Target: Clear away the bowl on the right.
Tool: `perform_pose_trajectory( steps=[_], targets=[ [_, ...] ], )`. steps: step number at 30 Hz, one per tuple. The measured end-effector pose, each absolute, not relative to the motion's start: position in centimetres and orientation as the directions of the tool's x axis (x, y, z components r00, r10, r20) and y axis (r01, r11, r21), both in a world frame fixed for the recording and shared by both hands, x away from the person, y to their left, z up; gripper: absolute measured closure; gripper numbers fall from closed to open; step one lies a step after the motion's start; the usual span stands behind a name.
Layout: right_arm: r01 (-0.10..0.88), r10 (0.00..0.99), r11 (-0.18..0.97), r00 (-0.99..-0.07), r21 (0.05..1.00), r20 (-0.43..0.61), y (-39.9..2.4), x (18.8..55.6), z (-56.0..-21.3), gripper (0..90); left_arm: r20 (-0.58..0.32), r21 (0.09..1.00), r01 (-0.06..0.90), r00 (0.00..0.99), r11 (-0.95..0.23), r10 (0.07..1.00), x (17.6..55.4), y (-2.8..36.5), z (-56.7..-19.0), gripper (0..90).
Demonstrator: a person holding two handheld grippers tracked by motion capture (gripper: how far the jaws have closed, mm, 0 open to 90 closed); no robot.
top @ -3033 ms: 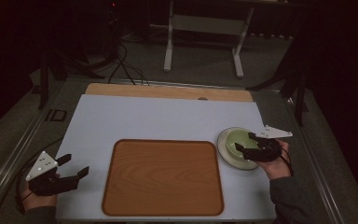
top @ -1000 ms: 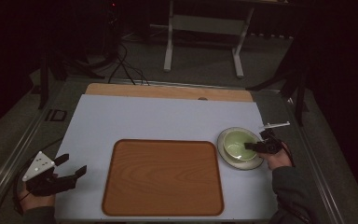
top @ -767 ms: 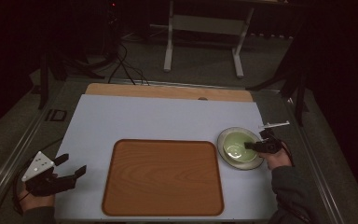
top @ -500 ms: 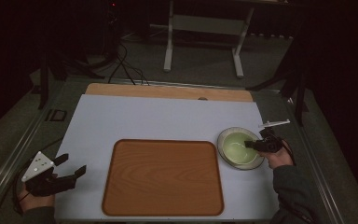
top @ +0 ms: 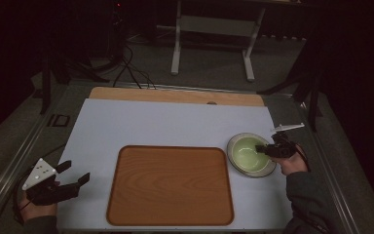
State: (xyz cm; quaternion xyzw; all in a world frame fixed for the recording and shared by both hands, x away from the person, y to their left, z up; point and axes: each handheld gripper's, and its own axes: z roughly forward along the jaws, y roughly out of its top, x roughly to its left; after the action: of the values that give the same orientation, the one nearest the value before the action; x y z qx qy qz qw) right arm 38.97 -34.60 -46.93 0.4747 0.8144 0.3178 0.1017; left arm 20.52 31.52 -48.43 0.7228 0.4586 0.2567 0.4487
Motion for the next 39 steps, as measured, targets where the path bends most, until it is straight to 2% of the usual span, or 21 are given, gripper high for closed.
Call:
perform_pose_trajectory(
  steps=[20,39],
  targets=[
    [0.662,0.803,0.401,-0.587,0.633,0.105,-32.6,38.9,-44.8,83.0,-0.039,0.884,0.433,0.446,-0.178,0.894,20.5,31.6,-48.5,20.2],
    [0.626,0.761,0.462,-0.643,0.629,0.082,-29.8,38.9,-44.4,83.0,-0.040,0.887,0.428,0.446,-0.174,0.894,20.5,31.5,-48.4,20.2]
  ],
)
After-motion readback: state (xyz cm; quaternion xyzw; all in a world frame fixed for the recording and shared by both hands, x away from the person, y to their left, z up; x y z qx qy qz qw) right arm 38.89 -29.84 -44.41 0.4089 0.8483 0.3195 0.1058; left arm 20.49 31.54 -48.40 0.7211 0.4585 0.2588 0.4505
